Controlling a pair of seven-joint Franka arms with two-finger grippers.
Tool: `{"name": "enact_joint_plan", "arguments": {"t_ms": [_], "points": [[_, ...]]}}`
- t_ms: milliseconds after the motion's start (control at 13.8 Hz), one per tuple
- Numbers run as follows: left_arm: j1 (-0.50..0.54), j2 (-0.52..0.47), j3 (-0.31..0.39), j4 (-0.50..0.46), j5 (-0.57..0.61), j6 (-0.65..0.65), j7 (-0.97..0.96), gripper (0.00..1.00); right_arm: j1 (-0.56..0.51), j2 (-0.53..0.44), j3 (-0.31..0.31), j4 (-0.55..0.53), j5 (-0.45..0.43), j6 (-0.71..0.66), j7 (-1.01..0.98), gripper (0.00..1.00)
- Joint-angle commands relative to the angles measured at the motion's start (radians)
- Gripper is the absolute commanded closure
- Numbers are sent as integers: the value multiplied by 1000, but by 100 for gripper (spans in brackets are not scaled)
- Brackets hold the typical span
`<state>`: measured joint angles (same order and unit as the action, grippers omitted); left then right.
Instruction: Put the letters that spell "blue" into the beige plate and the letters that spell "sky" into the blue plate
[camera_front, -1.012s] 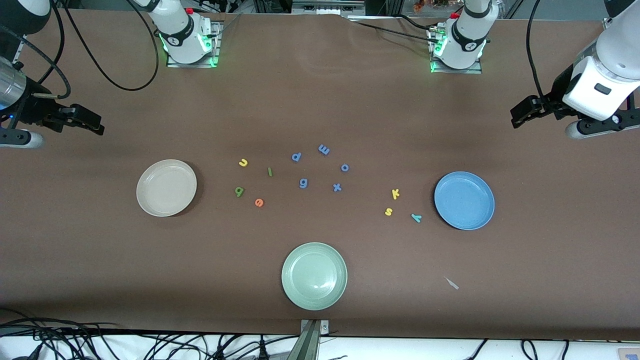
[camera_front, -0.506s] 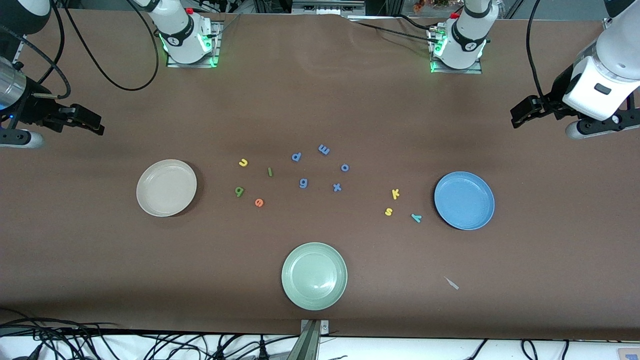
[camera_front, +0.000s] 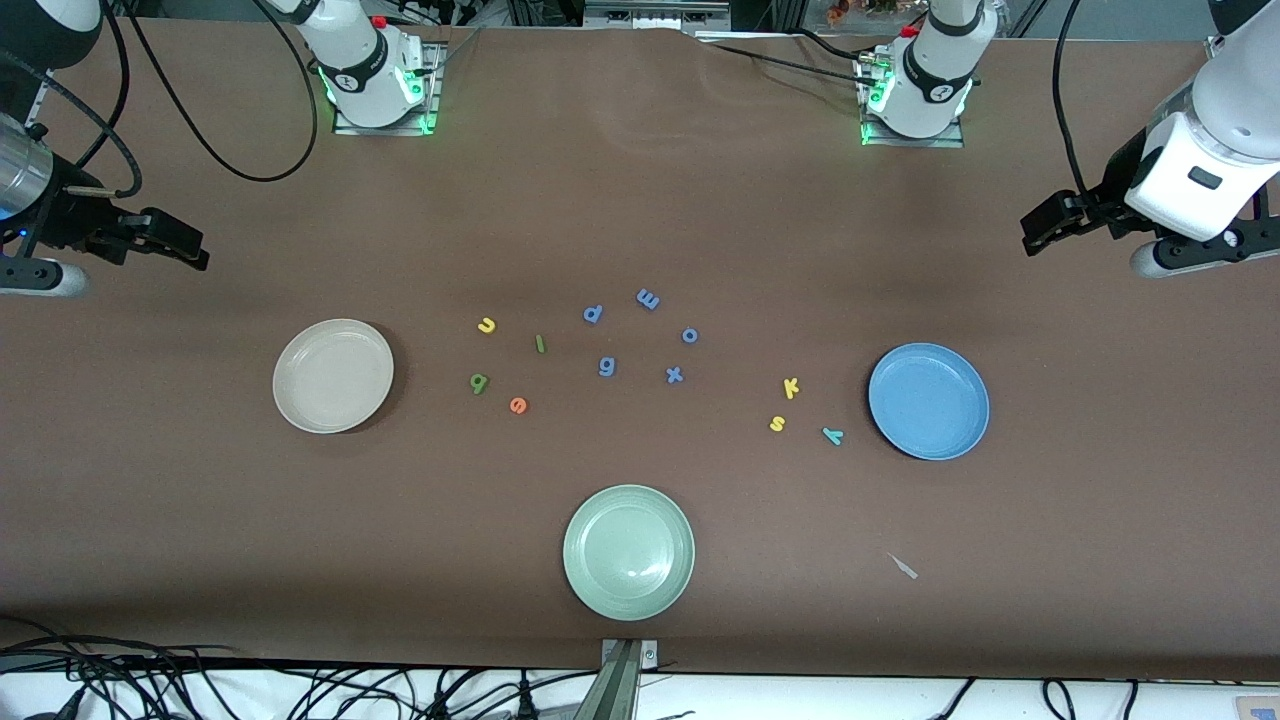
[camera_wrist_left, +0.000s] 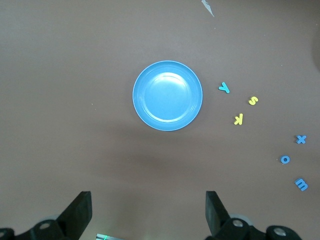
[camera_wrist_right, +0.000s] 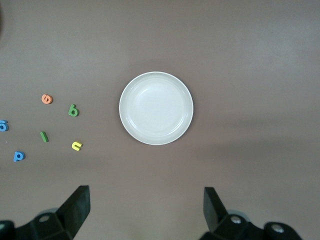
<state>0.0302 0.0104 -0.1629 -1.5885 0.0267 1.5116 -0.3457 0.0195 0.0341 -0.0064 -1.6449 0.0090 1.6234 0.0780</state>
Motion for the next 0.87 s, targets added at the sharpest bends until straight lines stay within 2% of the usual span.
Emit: {"name": "enact_joint_plan", "arguments": {"t_ms": [0,795], "points": [[1,8,0,30,-19,-48,-6,0,-10,-16,14,-9,-12,-8,9,0],[1,8,0,32,-19,-53,-6,0,-7,-14,25,-9,-14,-7,11,0]]}}
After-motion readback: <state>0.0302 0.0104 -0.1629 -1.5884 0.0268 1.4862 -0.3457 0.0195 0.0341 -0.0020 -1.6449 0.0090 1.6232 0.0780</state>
